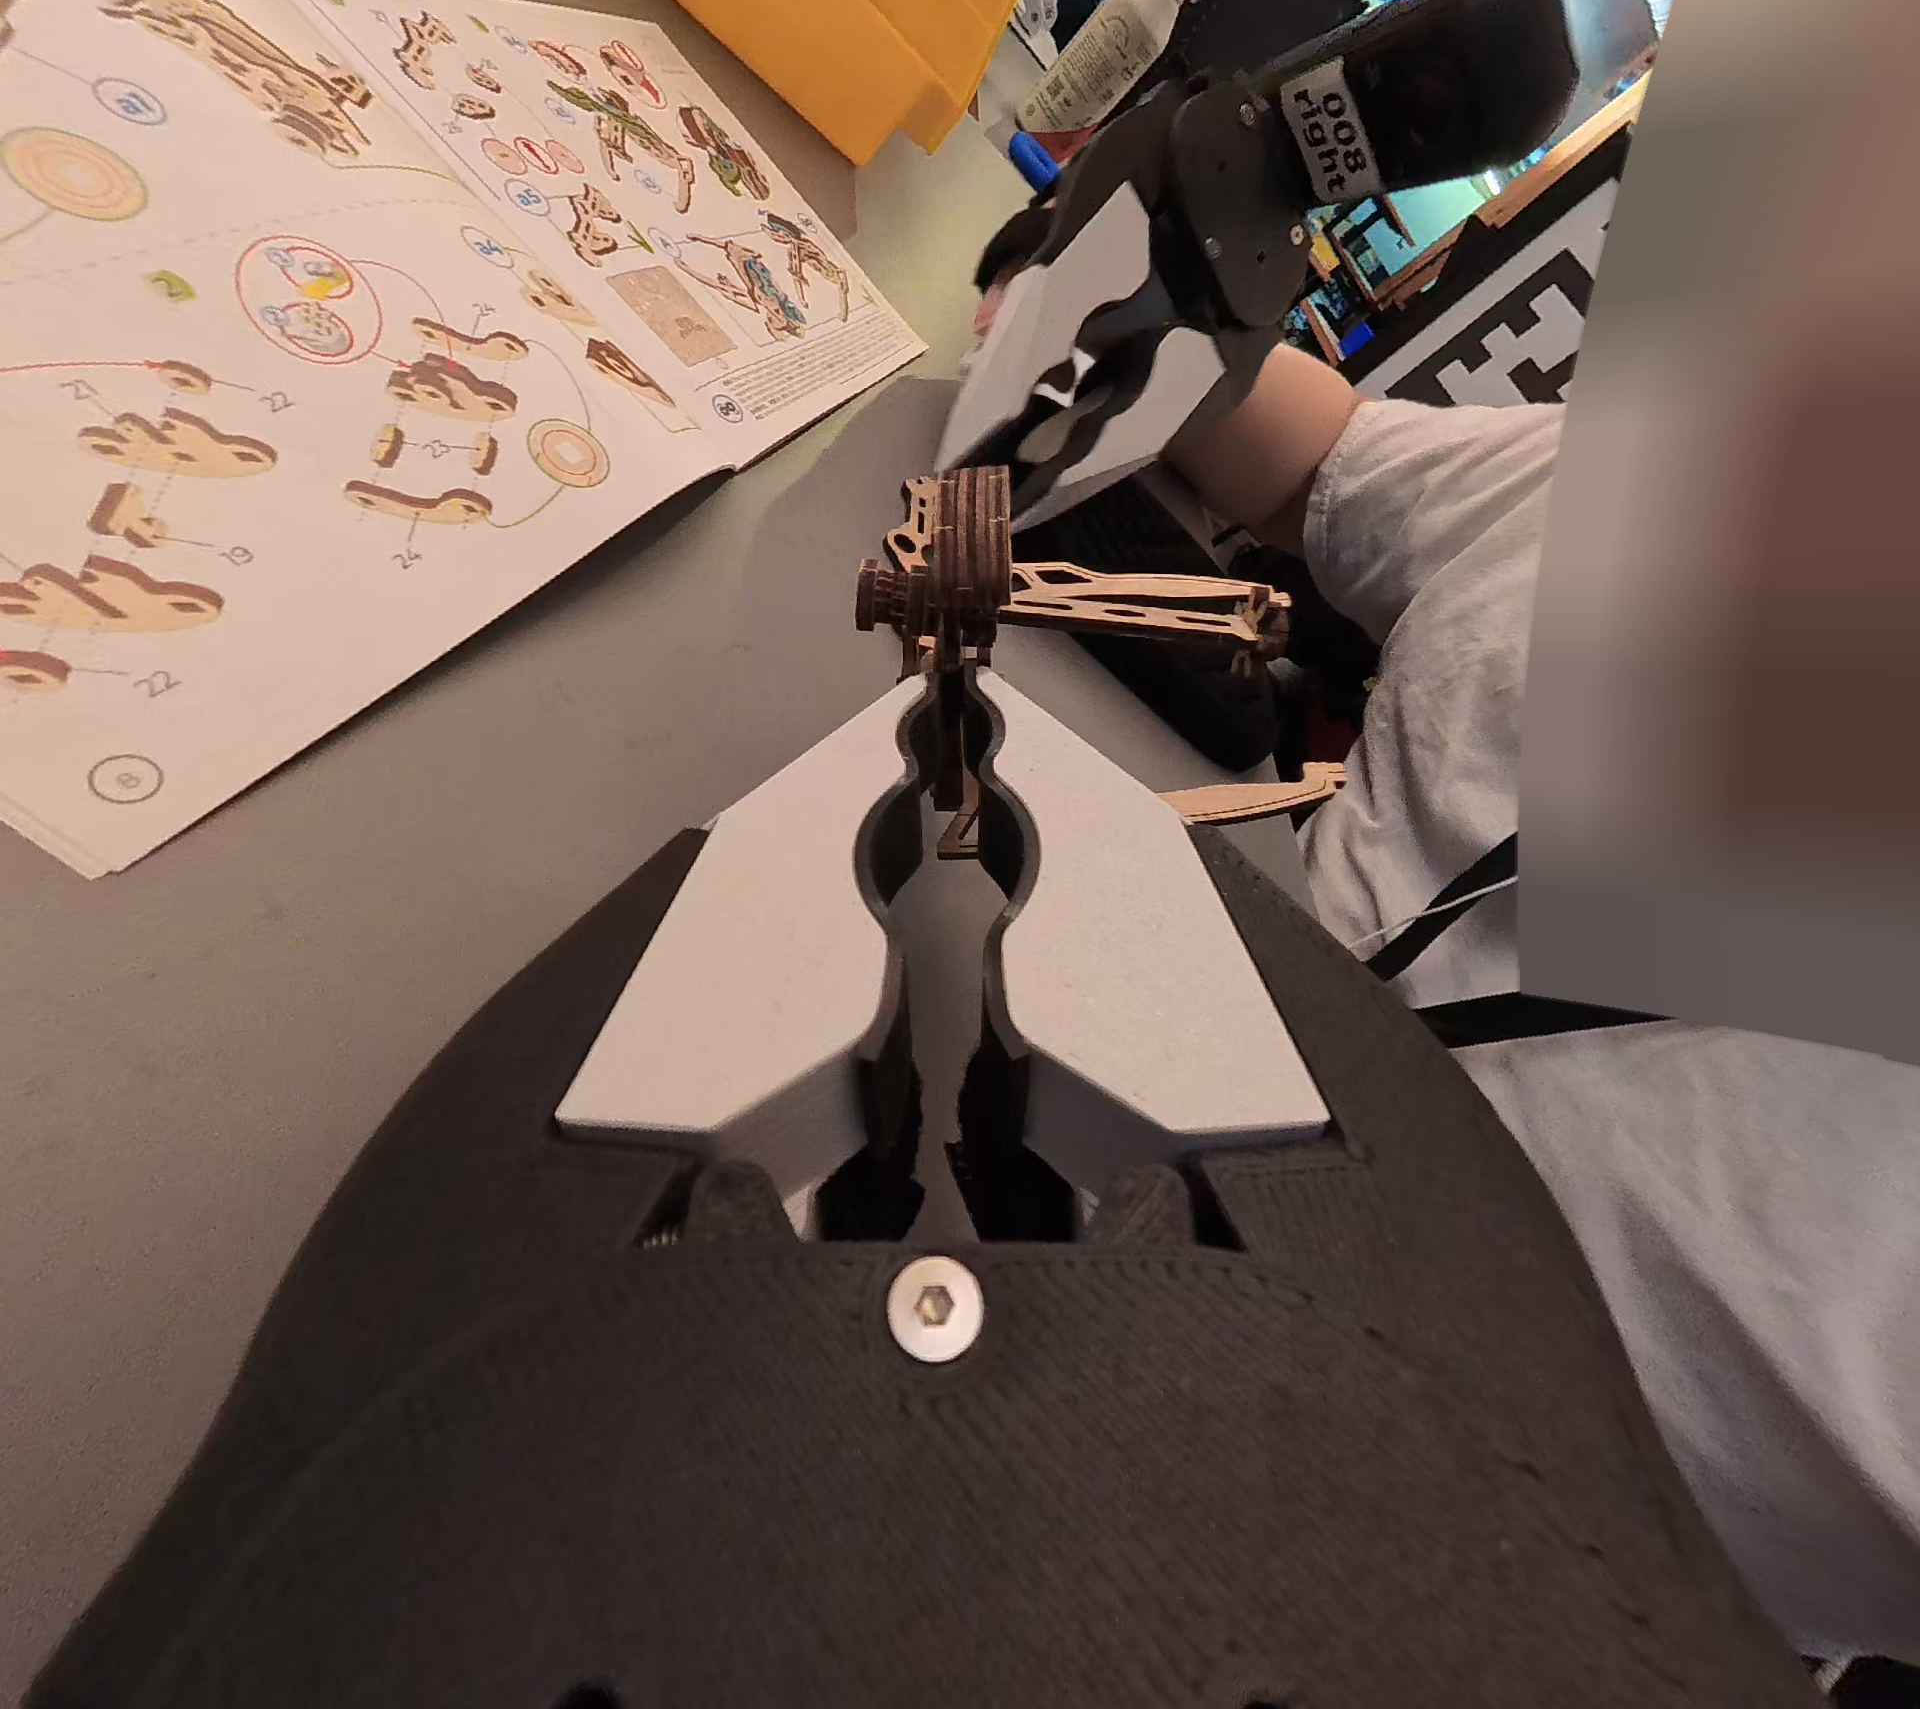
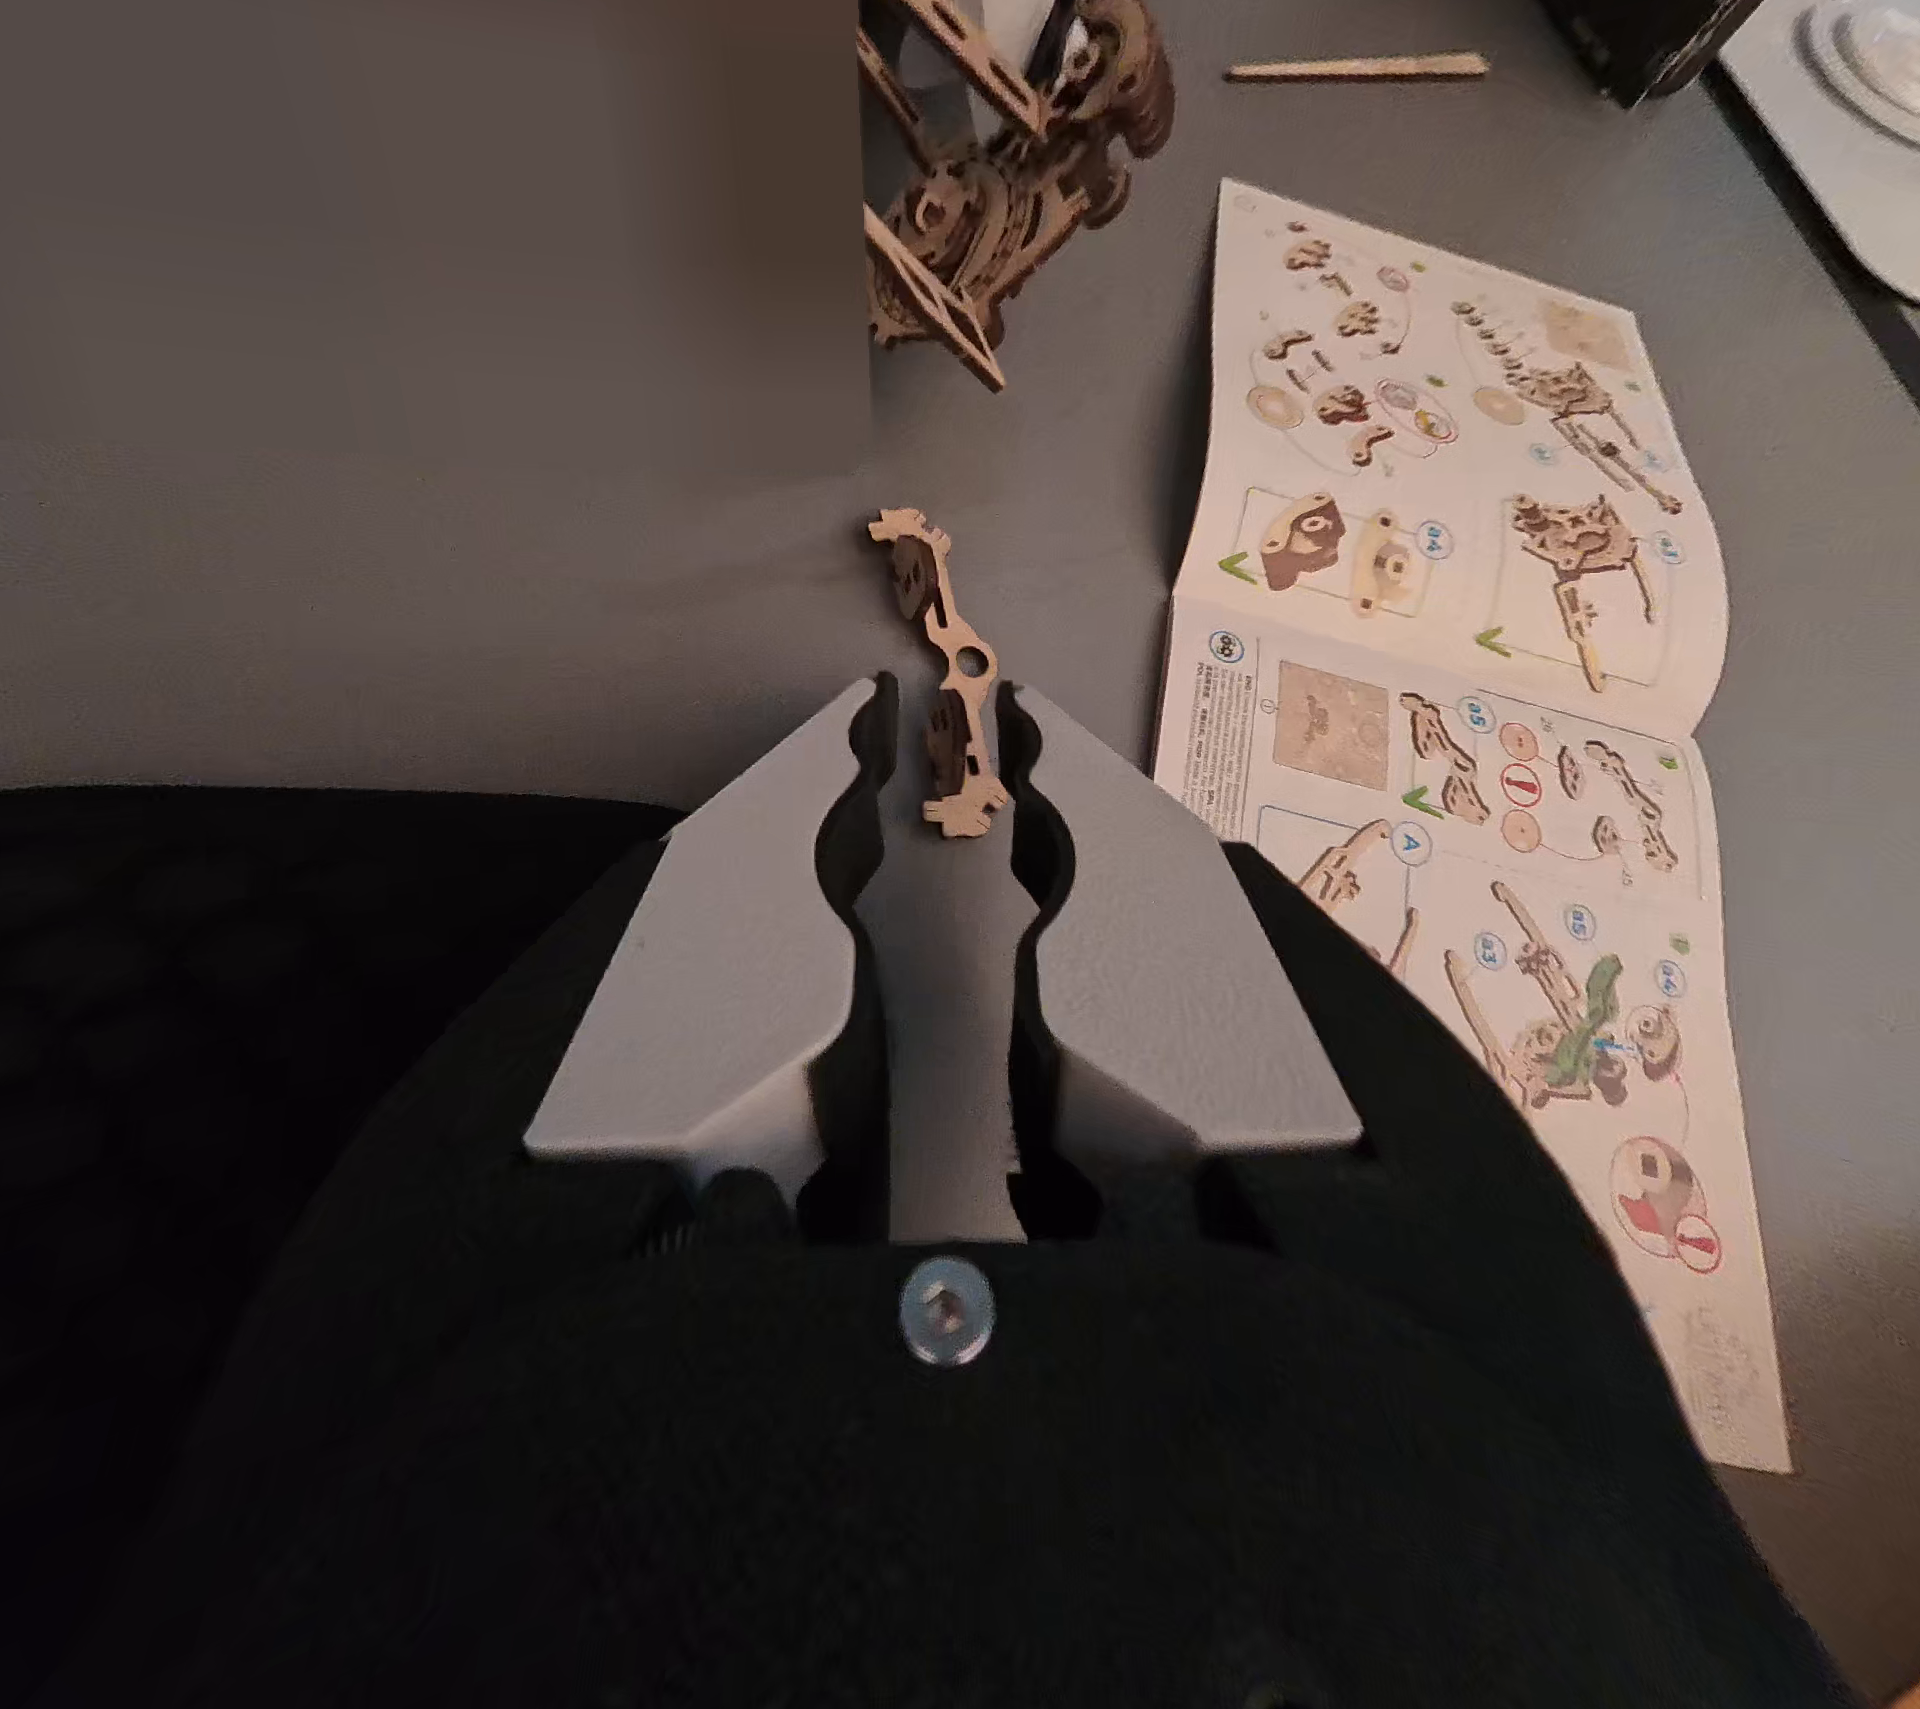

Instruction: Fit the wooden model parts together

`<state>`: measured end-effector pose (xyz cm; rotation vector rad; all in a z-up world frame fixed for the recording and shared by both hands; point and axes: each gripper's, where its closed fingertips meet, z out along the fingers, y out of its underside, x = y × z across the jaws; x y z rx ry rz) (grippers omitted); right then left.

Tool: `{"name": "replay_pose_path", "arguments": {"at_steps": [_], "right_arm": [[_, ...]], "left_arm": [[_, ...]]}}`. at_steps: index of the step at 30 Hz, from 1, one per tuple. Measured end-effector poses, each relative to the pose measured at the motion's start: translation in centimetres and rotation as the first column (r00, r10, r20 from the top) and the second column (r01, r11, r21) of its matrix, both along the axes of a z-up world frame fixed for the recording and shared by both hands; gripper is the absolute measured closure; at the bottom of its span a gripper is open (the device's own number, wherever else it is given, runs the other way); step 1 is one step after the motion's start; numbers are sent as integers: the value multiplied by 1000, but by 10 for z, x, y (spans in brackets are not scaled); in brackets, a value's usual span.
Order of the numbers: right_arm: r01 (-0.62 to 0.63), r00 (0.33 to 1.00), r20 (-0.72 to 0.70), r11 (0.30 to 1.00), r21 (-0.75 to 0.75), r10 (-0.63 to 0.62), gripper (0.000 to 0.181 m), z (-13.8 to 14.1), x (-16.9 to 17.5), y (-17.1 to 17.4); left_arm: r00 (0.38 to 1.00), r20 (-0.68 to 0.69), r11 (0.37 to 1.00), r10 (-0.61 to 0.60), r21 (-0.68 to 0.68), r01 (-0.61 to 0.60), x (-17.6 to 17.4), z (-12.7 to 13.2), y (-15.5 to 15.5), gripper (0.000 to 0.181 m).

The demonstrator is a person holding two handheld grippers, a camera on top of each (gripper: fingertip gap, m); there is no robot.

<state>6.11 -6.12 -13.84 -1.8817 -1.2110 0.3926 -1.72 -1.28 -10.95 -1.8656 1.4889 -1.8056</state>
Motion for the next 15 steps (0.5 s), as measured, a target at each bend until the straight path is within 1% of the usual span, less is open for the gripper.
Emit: {"name": "replay_pose_path", "arguments": {"at_steps": [2,4,6,7,9,11,12,13,15], "right_arm": [[-4,999,36,1000,13,4,166,0,0,2],[-25,996,84,999,33,22,180,-1,2,2],[-92,989,124,993,69,83,180,-1,-2,-4],[-150,979,156,982,119,130,180,0,-5,-8],[-273,940,283,921,279,193,181,3,-7,-10],[-446,859,424,826,345,287,180,-3,-8,-19],[-487,840,444,794,363,312,180,-4,-9,-21],[-493,841,428,796,352,331,180,-3,-9,-22],[-449,874,340,842,297,346,176,0,-8,-20]], "left_arm": [[1000,2,1000,-1,-2,1,-2,0,0,181],[1000,4,1000,-3,-4,3,-2,1,0,181],[1000,8,1000,-2,-6,2,-3,2,0,181],[1000,9,1000,-1,-6,1,-3,2,1,181],[1000,13,1000,-2,-8,2,-3,3,0,181],[1000,12,1000,-1,-7,1,-4,2,1,181],[1000,13,1000,-1,-9,1,-4,3,1,181],[1000,13,1000,1,-9,-1,-4,3,1,181],[1000,15,1000,0,-10,0,-4,3,0,181]]}}
